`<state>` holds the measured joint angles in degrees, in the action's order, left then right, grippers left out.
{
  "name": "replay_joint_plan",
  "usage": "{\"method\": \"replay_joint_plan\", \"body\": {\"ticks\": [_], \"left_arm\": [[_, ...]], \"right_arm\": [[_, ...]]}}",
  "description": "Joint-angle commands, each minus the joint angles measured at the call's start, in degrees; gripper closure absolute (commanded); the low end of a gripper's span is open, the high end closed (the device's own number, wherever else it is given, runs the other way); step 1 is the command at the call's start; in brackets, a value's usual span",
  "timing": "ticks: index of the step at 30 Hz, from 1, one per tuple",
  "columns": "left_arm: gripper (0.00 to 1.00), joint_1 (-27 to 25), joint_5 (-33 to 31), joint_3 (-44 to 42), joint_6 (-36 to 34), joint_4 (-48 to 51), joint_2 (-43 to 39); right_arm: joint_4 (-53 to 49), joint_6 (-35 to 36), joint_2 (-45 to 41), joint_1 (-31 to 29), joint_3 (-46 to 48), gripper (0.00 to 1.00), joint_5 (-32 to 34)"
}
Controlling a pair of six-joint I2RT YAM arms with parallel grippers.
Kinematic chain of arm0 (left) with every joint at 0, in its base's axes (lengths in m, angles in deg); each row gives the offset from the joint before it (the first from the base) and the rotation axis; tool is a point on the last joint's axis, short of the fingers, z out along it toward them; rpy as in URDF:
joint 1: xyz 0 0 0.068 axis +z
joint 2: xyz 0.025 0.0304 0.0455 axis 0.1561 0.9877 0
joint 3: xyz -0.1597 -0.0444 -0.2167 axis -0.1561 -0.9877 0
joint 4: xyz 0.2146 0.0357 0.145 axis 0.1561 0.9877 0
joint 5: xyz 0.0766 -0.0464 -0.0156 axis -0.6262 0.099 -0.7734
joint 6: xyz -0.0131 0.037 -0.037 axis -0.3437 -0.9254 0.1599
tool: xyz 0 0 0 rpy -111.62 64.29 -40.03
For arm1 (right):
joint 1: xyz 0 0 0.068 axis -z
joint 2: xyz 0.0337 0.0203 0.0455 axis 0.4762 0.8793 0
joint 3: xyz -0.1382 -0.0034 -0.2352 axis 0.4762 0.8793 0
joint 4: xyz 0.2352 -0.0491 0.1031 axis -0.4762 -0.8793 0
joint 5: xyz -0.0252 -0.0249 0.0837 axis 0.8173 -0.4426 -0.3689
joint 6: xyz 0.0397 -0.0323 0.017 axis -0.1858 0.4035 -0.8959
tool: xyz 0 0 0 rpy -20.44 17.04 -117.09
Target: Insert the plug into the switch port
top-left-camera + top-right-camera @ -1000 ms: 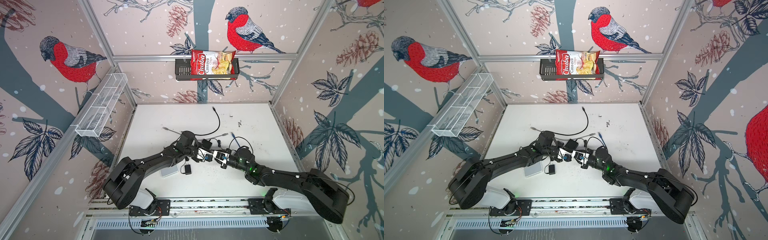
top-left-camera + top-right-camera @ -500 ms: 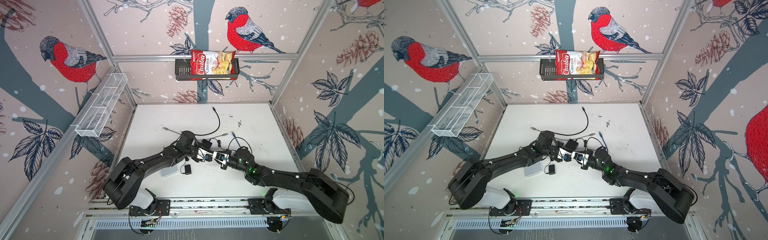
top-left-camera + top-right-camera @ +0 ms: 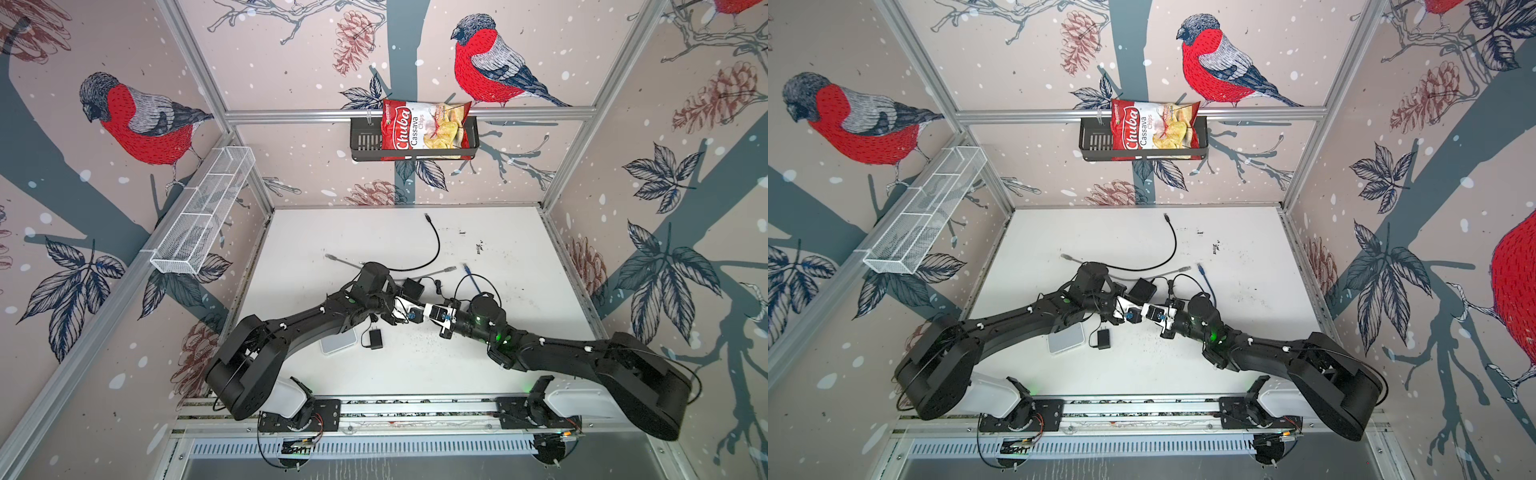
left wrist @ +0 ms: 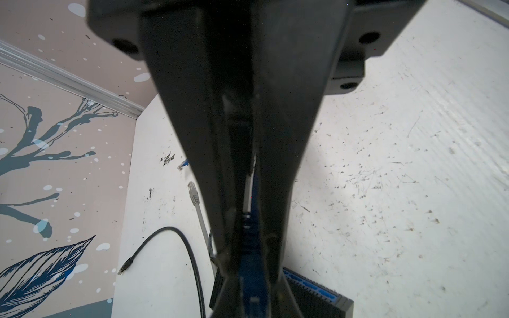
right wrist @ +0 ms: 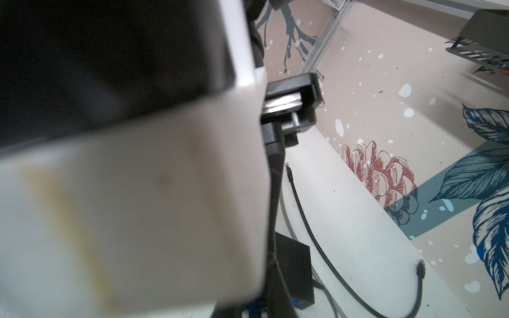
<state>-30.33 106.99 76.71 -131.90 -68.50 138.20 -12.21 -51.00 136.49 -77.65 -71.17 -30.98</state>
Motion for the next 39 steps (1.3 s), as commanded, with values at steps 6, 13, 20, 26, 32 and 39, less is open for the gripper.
{"method": "replay_joint_plan", "body": {"ticks": [6,13,20,26,32,39], "left_arm": [[0.51,0.26,-1.76,-1.42,3.51,-3.22,-0.76],[0.04,2.61,-4.06,-1.68,12.87,-4.3,-1.62],[0.03,8.99,2.26,0.1,29.06,-6.54,-1.99],[0.03,9.29,-6.19,6.65,47.05,-6.14,1.59],[0.03,11.23,-20.05,26.1,62.89,13.62,15.22],[0.03,11.39,-17.89,34.77,72.29,20.18,25.68]], "right_arm": [[-0.86,-3.36,-0.13,-0.1,2.39,0.97,2.98],[4.42,-11.85,0.14,0.65,6.26,0.97,7.94],[10.05,-19.01,3.0,0.71,9.22,0.97,11.39],[15.91,-21.64,7.72,-0.23,10.11,0.97,14.62],[21.19,-23.74,11.99,-0.45,10.07,0.97,16.39],[25.28,-24.68,16.28,-1.62,9.46,0.97,19.32]]}}
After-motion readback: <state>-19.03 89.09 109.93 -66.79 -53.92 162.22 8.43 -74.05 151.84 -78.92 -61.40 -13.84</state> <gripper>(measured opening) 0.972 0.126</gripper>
